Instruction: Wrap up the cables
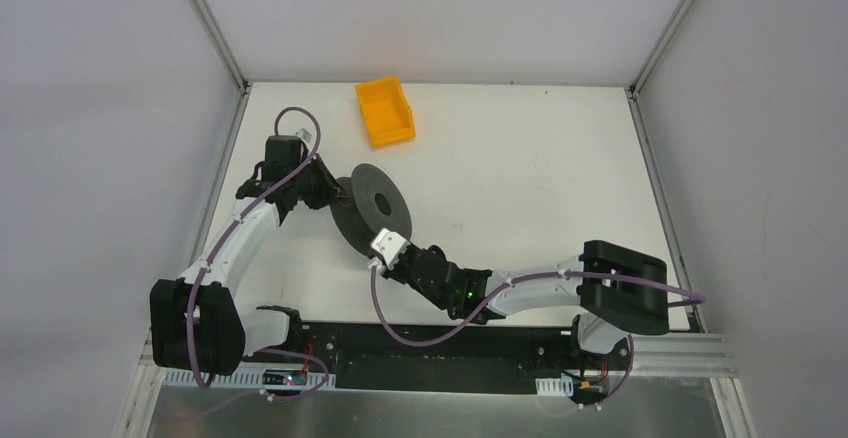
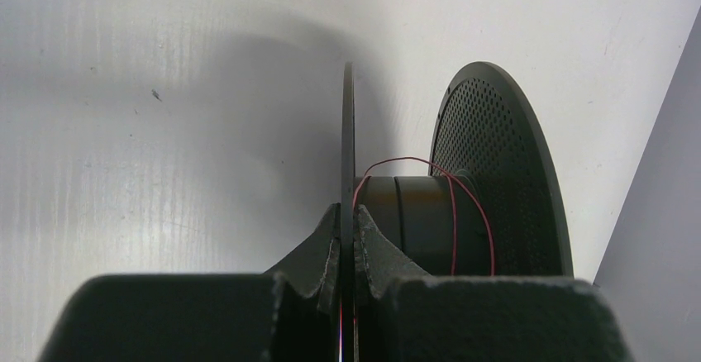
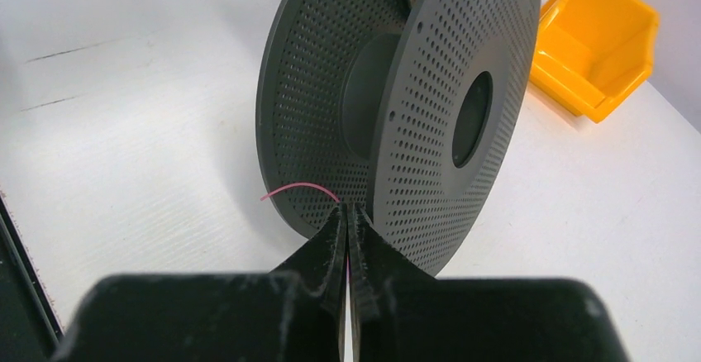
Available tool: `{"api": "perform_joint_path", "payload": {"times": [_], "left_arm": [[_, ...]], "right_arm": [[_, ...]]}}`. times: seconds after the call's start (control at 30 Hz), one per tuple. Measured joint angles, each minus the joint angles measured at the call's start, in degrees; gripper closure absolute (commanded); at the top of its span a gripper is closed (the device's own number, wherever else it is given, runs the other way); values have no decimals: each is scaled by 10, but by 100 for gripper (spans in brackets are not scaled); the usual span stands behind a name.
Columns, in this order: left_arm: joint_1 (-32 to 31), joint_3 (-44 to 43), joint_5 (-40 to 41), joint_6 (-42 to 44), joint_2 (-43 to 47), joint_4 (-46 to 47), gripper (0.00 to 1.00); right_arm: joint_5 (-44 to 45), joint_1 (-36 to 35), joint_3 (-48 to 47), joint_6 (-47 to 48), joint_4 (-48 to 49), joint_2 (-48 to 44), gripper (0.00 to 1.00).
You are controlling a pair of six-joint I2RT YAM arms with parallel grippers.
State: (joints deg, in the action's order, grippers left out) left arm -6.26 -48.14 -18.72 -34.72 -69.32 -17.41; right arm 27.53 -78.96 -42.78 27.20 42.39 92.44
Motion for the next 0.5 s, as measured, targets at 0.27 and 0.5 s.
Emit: {"api": "perform_joint_path", "payload": {"times": [0.27, 0.5], "left_arm": [[0, 3, 8, -10, 0, 5, 100], [0, 3, 13, -20, 0, 7, 100]], "right_arm": [[36, -6, 7, 3, 37, 0, 100], [64, -12, 7, 7, 57, 1, 100]]}}
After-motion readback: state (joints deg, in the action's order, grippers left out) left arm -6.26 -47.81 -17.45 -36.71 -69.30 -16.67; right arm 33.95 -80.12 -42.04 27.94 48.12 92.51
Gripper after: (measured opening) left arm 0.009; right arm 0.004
